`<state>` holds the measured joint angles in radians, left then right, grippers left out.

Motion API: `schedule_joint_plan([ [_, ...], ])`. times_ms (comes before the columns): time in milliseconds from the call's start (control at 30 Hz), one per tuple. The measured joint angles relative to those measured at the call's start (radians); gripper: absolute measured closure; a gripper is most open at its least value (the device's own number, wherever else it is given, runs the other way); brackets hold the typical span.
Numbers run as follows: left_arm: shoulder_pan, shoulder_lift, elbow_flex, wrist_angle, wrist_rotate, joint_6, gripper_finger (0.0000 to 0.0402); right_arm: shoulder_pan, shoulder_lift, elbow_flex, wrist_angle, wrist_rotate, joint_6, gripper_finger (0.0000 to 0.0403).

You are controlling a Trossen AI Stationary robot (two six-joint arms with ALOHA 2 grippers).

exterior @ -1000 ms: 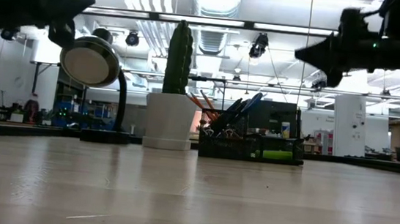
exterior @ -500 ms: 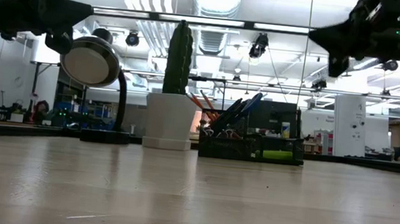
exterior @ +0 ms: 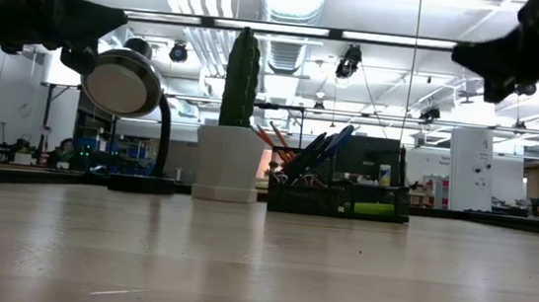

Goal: Pick and place office supplies into organizer
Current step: Return to Home Position

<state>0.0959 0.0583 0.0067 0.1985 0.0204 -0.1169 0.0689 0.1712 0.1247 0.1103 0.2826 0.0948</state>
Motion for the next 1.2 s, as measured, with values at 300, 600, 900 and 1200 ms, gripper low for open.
schedule_joint_plan([
  [300,0.0,0.003,0.0,-0.025,0.001,0.003,0.0402,0.026,-0.017,-0.115,0.08,-0.072,0.075,0.0395],
  [600,0.0,0.028,-0.001,-0.063,0.003,0.019,0.0402,0.025,-0.018,-0.115,0.074,-0.075,0.081,0.0395],
  [900,-0.001,0.038,-0.001,-0.05,0.059,0.018,0.0402,0.024,-0.018,-0.115,0.072,-0.077,0.085,0.0394],
  [1200,-0.001,0.038,-0.002,-0.051,0.086,0.016,0.0402,0.024,-0.009,-0.115,0.057,-0.121,0.143,0.0394],
])
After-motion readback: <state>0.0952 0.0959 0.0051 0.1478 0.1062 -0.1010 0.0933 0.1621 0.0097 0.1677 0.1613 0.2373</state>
